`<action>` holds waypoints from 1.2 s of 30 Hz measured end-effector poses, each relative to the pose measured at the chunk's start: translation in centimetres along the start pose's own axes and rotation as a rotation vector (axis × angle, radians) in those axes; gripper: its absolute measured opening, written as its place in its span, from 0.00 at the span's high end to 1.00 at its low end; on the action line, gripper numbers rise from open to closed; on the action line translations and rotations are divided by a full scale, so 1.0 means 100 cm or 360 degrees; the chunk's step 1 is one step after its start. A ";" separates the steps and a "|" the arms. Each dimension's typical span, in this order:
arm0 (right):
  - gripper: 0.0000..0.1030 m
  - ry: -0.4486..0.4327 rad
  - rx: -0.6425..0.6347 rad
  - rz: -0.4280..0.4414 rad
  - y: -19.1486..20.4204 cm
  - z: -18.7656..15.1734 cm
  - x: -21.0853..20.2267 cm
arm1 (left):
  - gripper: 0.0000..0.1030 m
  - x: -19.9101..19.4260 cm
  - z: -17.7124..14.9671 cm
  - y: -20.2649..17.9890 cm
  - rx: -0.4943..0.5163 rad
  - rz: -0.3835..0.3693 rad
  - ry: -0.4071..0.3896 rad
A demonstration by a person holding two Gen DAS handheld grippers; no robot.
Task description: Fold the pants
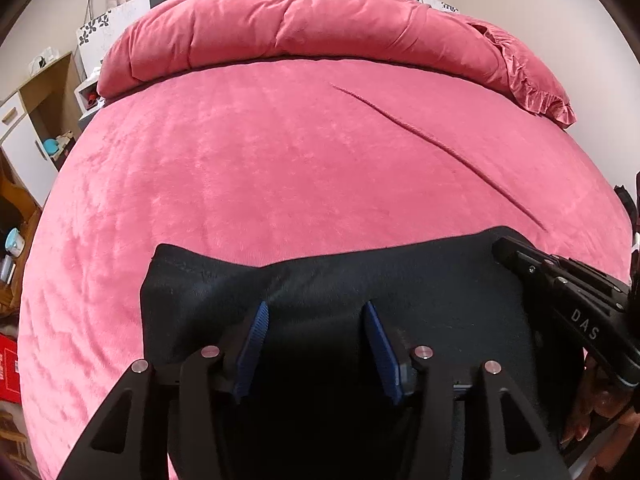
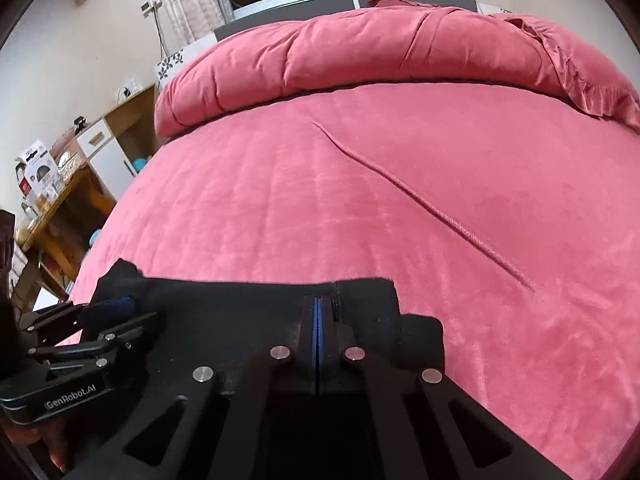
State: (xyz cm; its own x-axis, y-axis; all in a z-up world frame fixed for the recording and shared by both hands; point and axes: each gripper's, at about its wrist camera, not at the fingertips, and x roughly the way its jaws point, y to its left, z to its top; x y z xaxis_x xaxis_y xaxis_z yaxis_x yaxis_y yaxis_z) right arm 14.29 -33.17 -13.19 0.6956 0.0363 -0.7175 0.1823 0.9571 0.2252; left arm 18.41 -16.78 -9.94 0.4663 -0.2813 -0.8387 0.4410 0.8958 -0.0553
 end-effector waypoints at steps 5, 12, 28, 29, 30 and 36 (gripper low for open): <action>1.00 -0.0068 -0.0134 -0.0107 0.020 -0.005 -0.001 | 0.49 -0.007 -0.008 -0.003 0.0018 0.0017 -0.0074; 0.79 -0.0171 0.0061 0.0048 0.005 -0.015 -0.066 | 0.49 -0.044 -0.034 -0.005 0.0002 0.0082 -0.0113; 0.68 -0.0168 -0.0113 0.0083 0.040 -0.091 -0.129 | 0.49 -0.098 -0.103 -0.012 -0.0071 -0.0007 -0.0148; 0.68 -0.0156 -0.0105 0.0087 0.040 -0.093 -0.127 | 0.49 -0.099 -0.105 -0.011 -0.0075 -0.0003 -0.0145; 0.68 -0.0146 -0.0100 0.0085 0.040 -0.094 -0.126 | 0.49 -0.100 -0.108 -0.010 -0.0086 -0.0006 -0.0145; 0.68 -0.0078 -0.0062 0.0055 0.034 -0.099 -0.120 | 0.49 -0.105 -0.119 -0.003 -0.0123 0.0010 -0.0141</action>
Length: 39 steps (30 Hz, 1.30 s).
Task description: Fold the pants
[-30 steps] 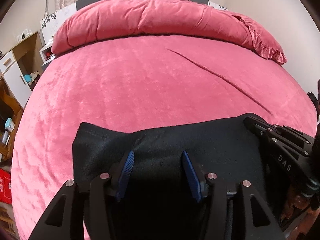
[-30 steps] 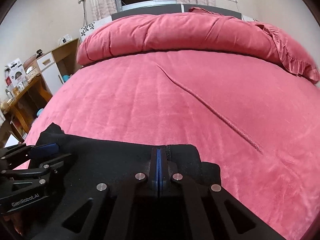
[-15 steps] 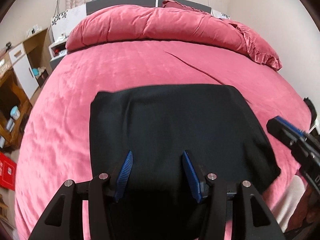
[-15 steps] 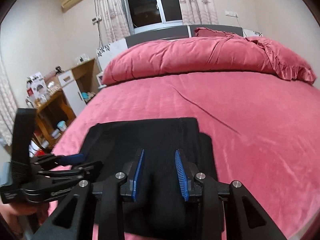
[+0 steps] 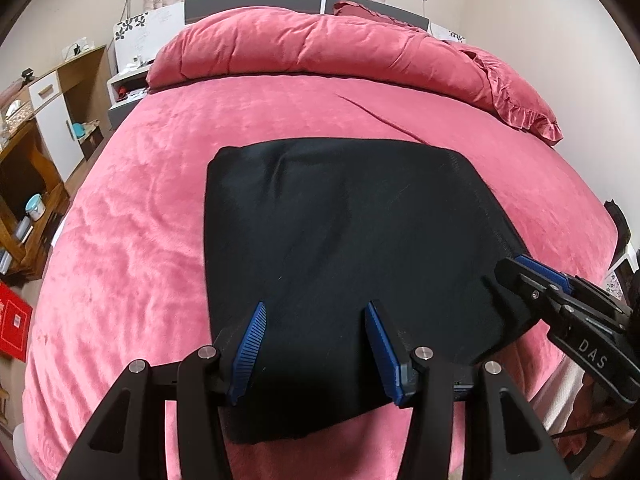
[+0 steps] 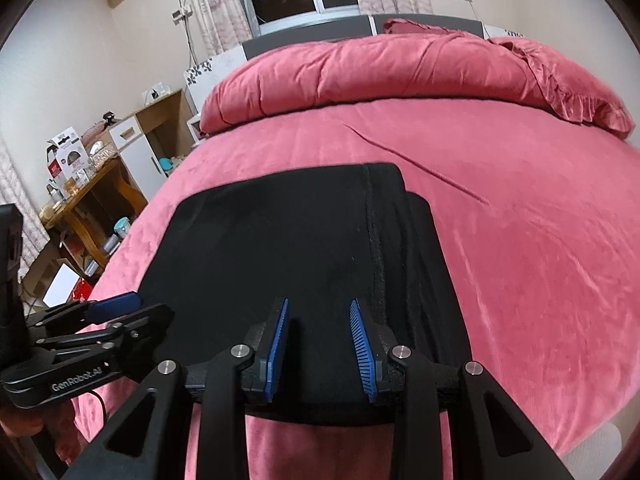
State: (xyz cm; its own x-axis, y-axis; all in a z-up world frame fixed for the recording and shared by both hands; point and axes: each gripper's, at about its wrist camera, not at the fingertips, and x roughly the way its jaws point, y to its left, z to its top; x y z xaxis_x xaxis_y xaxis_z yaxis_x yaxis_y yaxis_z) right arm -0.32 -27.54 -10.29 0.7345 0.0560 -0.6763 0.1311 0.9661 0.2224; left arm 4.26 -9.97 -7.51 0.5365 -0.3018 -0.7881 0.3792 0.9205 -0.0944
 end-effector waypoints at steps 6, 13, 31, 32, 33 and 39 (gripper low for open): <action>0.68 0.0056 -0.0014 -0.0036 -0.002 -0.003 0.003 | 0.49 -0.004 -0.010 0.004 0.0012 0.0004 -0.0007; 0.79 0.0139 -0.0120 -0.0139 -0.001 -0.011 0.006 | 0.47 -0.008 -0.034 0.001 0.0146 0.0008 -0.0019; 0.99 0.0169 0.0193 -0.0068 -0.043 -0.016 -0.001 | 0.35 -0.028 -0.051 0.014 0.0101 -0.0147 -0.0157; 0.99 0.0155 0.0227 -0.0044 -0.046 -0.017 -0.003 | 0.35 -0.033 -0.049 0.022 0.0044 -0.0143 -0.0195; 0.99 0.0121 0.0260 -0.0037 -0.049 -0.016 -0.008 | 0.35 -0.037 -0.047 0.032 -0.0030 -0.0121 -0.0233; 0.89 0.0074 0.0515 -0.0097 -0.082 -0.021 -0.015 | 0.36 -0.029 -0.047 0.079 -0.0351 -0.0110 -0.0213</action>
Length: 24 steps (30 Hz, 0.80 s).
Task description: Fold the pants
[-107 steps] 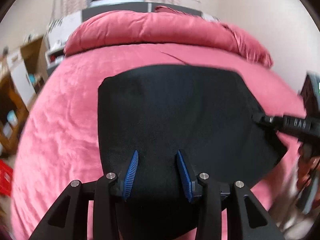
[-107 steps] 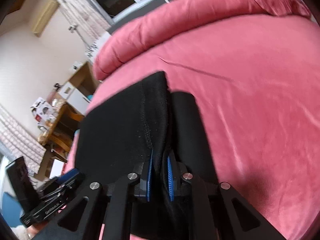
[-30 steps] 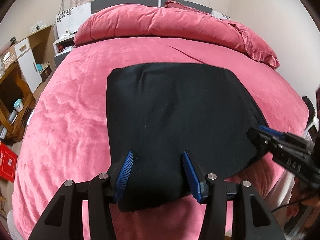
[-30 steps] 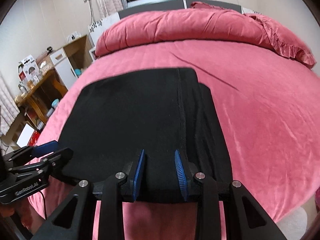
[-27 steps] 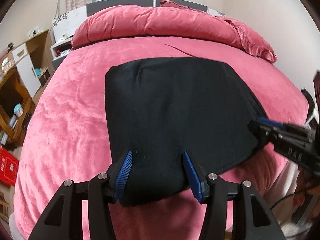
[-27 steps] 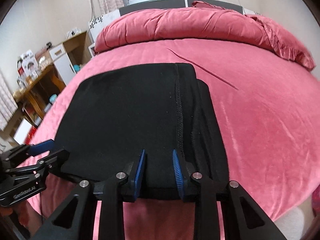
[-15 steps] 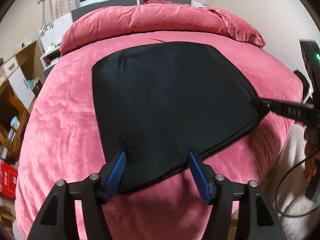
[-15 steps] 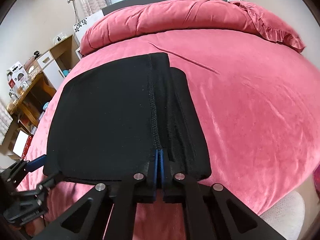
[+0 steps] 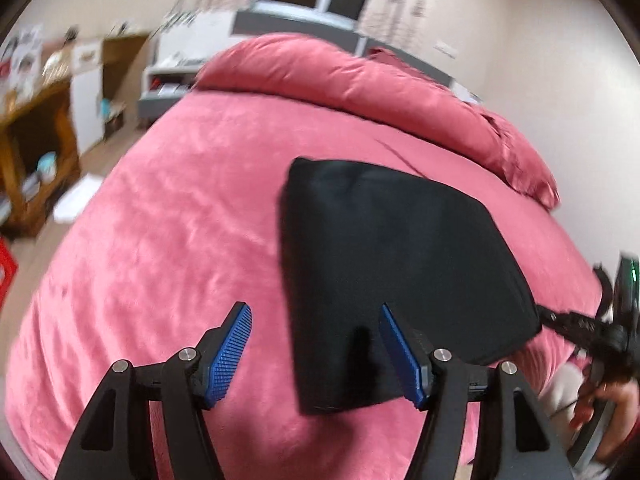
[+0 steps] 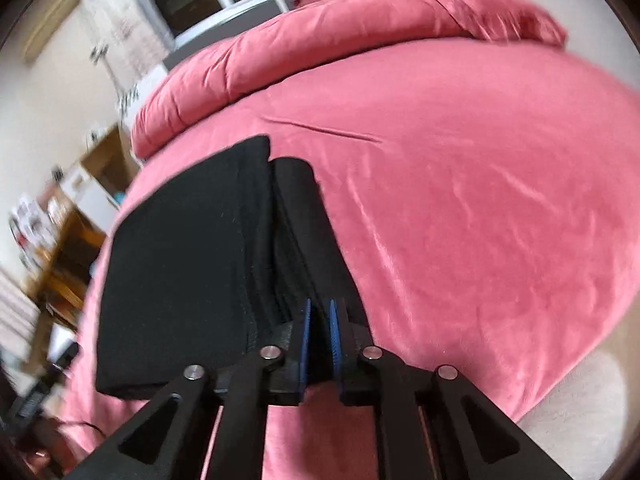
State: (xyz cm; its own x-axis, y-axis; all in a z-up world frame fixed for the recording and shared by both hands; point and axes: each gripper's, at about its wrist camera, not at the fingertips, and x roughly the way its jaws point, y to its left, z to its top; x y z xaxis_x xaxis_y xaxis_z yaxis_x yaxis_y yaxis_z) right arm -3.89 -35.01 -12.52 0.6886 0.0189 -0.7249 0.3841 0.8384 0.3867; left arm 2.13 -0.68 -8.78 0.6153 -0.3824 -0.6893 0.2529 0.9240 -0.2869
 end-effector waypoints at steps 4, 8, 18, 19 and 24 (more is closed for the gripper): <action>0.60 -0.0056 0.0027 0.0036 0.000 0.002 -0.007 | 0.34 0.009 0.003 0.023 -0.0190 -0.0088 0.0065; 0.34 -0.0088 -0.0026 0.0087 0.010 0.006 -0.009 | 0.31 0.017 0.005 0.033 -0.0261 -0.0118 0.0137; 0.23 0.0209 -0.0020 0.0218 -0.003 0.031 0.046 | 0.31 0.045 0.022 0.029 -0.0221 -0.0297 0.0364; 0.23 0.0234 0.0002 0.0236 -0.007 0.034 0.052 | 0.31 0.047 0.023 0.029 -0.0222 -0.0300 0.0370; 0.22 0.0360 0.0088 0.0402 -0.017 0.037 0.075 | 0.31 0.051 0.027 0.028 -0.0244 -0.0389 0.0400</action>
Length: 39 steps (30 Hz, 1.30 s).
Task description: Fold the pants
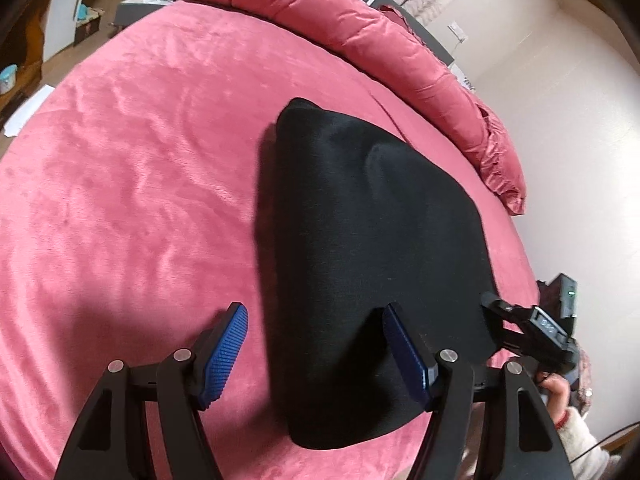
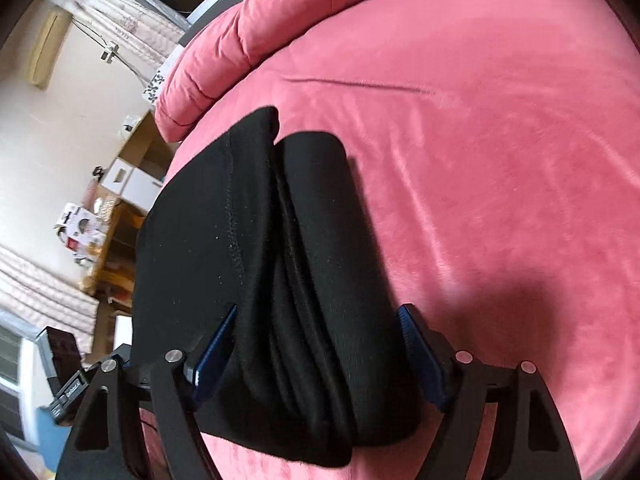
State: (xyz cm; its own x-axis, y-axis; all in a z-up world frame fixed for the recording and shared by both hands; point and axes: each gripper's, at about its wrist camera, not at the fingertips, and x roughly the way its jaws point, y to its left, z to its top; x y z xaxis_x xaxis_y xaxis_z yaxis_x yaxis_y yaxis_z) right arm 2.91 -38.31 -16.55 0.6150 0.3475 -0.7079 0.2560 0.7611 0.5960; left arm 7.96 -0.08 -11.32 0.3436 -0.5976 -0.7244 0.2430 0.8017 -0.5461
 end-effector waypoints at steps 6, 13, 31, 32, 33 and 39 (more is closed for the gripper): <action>0.21 0.0022 -0.0014 0.0046 -0.001 0.001 0.006 | 0.31 0.007 0.004 -0.005 0.0037 -0.0032 0.0026; 0.19 0.0034 -0.0040 0.0056 0.001 0.006 0.014 | 0.28 0.019 0.006 -0.015 0.0098 -0.0066 0.0083; 0.18 0.0072 -0.0108 0.0063 0.012 0.020 0.033 | 0.06 0.062 0.016 -0.027 0.0212 -0.0065 0.0245; 0.17 0.0072 -0.0106 0.0069 0.012 0.021 0.034 | 0.04 0.065 0.016 -0.030 0.0231 -0.0056 0.0252; 0.17 0.0071 -0.0109 0.0073 0.010 0.021 0.035 | 0.03 0.066 0.015 -0.031 0.0247 -0.0047 0.0253; 0.18 0.0034 -0.0165 0.0045 0.013 0.017 0.036 | 0.02 0.074 0.012 -0.043 0.0354 -0.0003 0.0227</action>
State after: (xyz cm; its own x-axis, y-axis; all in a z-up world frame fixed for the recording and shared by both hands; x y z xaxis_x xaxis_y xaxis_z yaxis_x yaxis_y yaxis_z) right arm 6.70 -37.04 -17.68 0.6047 0.3800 -0.7000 0.1598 0.8030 0.5741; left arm 10.52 -7.90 -13.82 0.2155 -0.5823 -0.7839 0.4423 0.7739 -0.4533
